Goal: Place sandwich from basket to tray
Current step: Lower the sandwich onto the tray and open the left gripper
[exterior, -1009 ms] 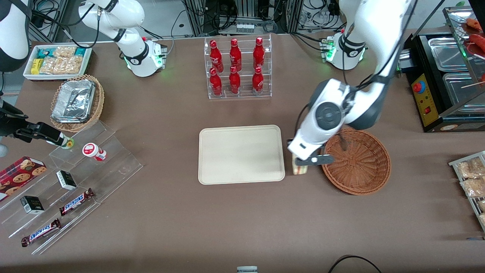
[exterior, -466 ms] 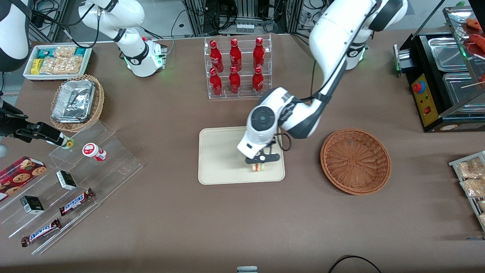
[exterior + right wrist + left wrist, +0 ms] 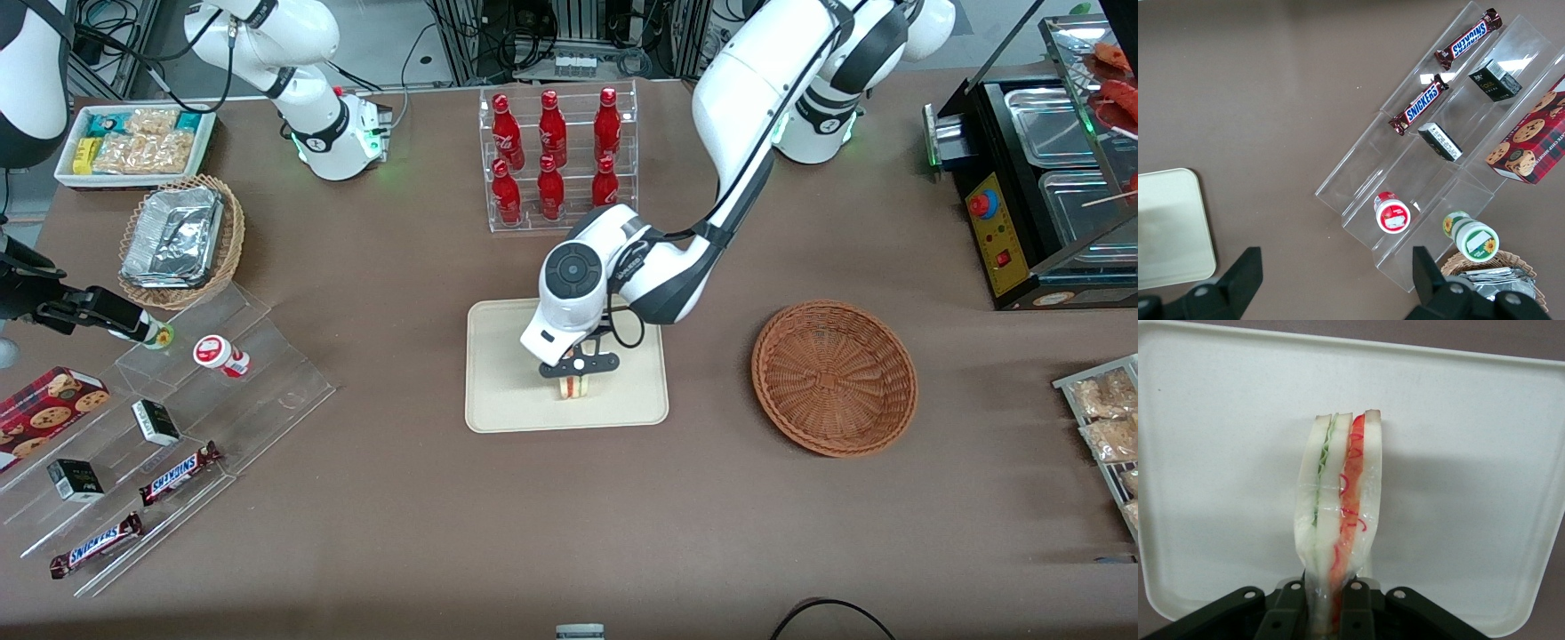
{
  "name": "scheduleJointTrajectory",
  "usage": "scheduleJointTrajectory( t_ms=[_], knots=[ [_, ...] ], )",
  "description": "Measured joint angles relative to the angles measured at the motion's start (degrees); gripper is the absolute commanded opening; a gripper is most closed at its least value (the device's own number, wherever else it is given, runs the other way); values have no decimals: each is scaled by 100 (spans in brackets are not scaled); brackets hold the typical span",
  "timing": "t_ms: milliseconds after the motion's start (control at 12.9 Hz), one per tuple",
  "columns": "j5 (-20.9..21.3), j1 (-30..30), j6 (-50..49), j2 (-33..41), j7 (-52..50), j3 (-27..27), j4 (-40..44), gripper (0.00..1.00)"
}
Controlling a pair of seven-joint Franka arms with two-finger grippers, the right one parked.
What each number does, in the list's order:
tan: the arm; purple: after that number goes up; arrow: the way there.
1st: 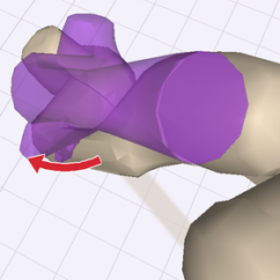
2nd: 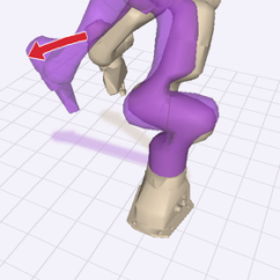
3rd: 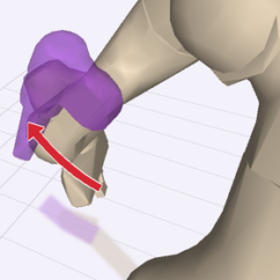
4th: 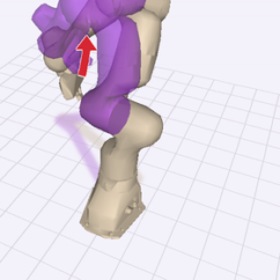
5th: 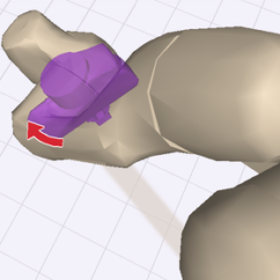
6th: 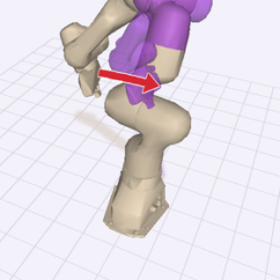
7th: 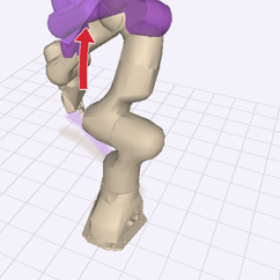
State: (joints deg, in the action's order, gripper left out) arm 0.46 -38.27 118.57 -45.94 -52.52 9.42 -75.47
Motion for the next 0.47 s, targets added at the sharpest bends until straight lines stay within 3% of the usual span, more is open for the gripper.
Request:
scheduleJointTrajectory(
  t_ms=[388,466],
  knots=[
    [121,-109,-4,-152,-280,-12,87,0],
    [125,-114,-5,-163,-327,-12,87,27]
  ],
)
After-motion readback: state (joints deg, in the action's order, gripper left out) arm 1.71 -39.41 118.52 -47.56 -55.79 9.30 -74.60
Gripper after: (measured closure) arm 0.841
